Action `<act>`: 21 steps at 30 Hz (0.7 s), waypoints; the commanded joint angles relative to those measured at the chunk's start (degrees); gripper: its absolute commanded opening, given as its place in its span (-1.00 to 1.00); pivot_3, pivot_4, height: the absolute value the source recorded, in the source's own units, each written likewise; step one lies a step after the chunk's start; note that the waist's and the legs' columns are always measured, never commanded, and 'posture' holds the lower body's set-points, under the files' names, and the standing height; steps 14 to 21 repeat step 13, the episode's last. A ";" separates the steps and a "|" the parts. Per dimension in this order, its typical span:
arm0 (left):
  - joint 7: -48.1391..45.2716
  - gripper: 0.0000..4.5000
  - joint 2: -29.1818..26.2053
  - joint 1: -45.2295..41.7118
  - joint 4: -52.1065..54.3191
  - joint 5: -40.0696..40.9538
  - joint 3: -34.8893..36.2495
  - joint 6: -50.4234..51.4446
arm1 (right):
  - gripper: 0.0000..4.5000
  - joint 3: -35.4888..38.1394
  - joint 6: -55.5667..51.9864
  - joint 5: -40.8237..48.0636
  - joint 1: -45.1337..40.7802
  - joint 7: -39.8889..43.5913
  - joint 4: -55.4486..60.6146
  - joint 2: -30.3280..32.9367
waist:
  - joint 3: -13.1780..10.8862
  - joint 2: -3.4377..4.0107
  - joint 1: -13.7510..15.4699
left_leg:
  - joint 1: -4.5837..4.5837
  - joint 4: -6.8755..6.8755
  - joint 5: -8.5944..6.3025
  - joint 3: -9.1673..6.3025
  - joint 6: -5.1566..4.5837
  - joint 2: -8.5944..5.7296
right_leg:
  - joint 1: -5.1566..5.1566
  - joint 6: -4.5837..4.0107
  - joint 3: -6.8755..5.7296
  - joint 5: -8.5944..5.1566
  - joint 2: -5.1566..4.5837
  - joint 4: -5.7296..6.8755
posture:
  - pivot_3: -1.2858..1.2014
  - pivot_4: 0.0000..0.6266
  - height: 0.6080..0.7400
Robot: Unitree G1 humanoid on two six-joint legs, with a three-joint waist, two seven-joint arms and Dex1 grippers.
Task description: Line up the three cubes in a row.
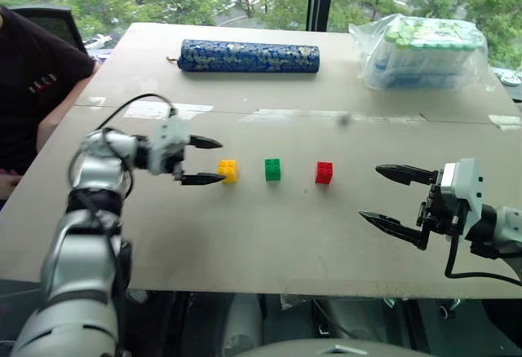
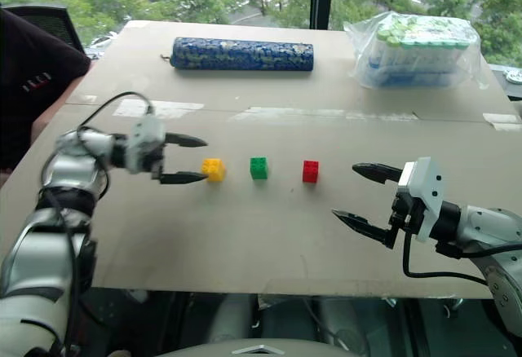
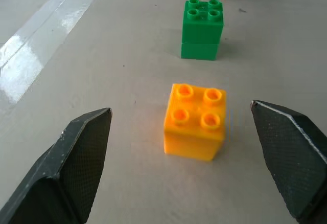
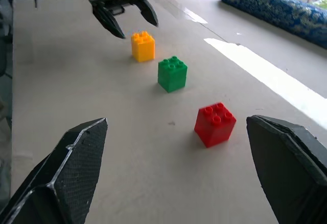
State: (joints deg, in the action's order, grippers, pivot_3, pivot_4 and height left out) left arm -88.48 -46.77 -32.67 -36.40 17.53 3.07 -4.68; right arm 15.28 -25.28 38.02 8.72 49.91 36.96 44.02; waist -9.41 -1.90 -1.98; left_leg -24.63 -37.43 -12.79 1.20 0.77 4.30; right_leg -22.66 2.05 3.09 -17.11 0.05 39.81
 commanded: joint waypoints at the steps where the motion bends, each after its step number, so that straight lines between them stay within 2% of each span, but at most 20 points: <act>1: 10.87 0.97 -1.45 17.33 26.80 8.69 9.34 15.91 | 1.00 4.20 2.88 -0.43 3.18 1.41 -0.84 -0.41 | 0.01 0.01 -0.09 | 0.00 0.00 0.00 -0.01 0.00 0.00 | 0.02 0.01 -0.03 0.00 -0.05 -0.01 | 0.03 -0.52 1.00; 4: 25.02 0.97 3.94 32.49 44.05 12.45 17.48 23.89 | 1.00 6.89 4.82 -1.94 6.28 0.96 -3.72 -1.47 | 0.02 0.00 -0.12 | 0.13 0.00 -0.01 0.01 -0.01 0.04 | 0.18 0.03 0.04 0.01 -0.23 -0.06 | 0.03 -0.52 1.00; 6: 32.97 0.97 8.38 40.21 52.57 12.98 20.51 26.75 | 1.00 9.21 5.86 -2.95 9.28 0.60 -5.28 -2.42 | 0.01 -0.02 0.60 | 0.29 -0.05 -0.01 -0.01 -0.02 -0.02 | 0.36 0.03 -0.03 0.01 -0.26 -0.02 | 0.03 -0.52 1.00; 9: 39.26 0.97 13.67 48.84 60.14 13.11 22.35 27.61 | 1.00 11.87 6.74 -4.03 14.58 1.29 -6.68 -3.44 | 0.04 -0.05 1.56 | 1.05 -0.02 -0.01 0.09 -0.01 -0.04 | 1.09 -0.04 -0.01 -0.14 -0.23 -0.10 | 0.03 -0.52 1.00; 11: 42.07 0.97 16.49 52.70 62.87 13.37 22.44 27.70 | 1.00 12.83 7.16 -4.15 16.90 1.75 -7.99 -4.02 | 0.18 0.06 1.66 | 1.04 -0.01 -0.01 0.11 -0.01 -0.04 | 1.10 0.00 0.07 -0.28 -0.22 -0.11 | 0.03 -0.52 1.00; 13: 42.04 0.97 17.55 55.60 65.10 13.06 21.05 26.89 | 1.00 12.25 7.62 -4.69 17.51 2.18 -9.39 -4.23 | 0.29 0.04 1.58 | 1.09 -0.01 -0.01 0.17 -0.02 -0.06 | 1.14 -0.01 0.18 -0.28 -0.18 -0.10 | 0.03 -0.52 1.00; 21: 42.04 0.97 17.55 55.60 65.10 13.06 21.05 26.89 | 1.00 12.25 7.62 -4.69 17.51 2.18 -9.39 -4.23 | 0.29 0.04 1.58 | 1.09 -0.01 -0.01 0.17 -0.02 -0.06 | 1.14 -0.01 0.18 -0.28 -0.18 -0.10 | 0.03 -0.52 1.00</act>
